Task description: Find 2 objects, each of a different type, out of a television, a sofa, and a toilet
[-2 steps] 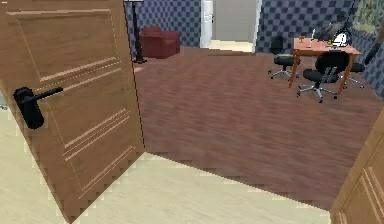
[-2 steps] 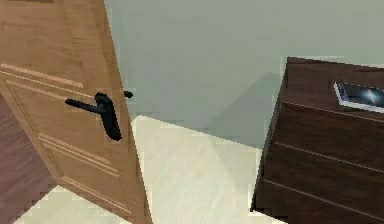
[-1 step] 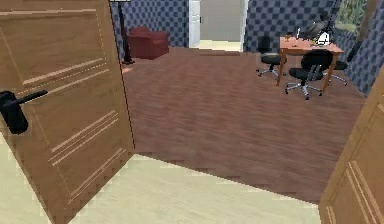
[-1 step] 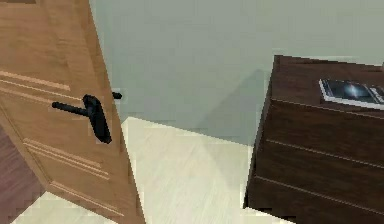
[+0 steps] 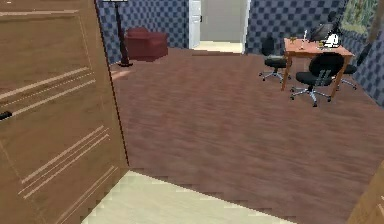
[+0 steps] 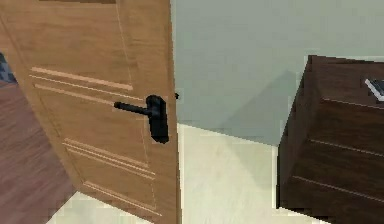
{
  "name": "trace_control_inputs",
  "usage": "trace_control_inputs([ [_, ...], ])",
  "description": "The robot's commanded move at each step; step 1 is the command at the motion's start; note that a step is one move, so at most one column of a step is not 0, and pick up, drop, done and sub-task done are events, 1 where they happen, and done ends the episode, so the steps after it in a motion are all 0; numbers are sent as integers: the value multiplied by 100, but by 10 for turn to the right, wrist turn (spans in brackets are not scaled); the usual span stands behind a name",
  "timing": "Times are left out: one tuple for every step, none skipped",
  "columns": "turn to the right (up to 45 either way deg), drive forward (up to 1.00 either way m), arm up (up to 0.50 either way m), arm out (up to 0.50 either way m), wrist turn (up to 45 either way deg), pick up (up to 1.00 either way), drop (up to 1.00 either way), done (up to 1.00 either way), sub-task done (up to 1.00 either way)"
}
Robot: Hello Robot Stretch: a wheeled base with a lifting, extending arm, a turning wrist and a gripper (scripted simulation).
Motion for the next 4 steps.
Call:
trace_control_inputs([
  [90, 0, 0, 0, 0, 0, 0, 0, 0],
  [0, 100, 0, 0, 0, 0, 0, 0, 0],
  [0, 55, 0, 0, 0, 0, 0, 0, 0],
  [-420, 0, 0, 0, 0, 0, 0, 0, 0],
])
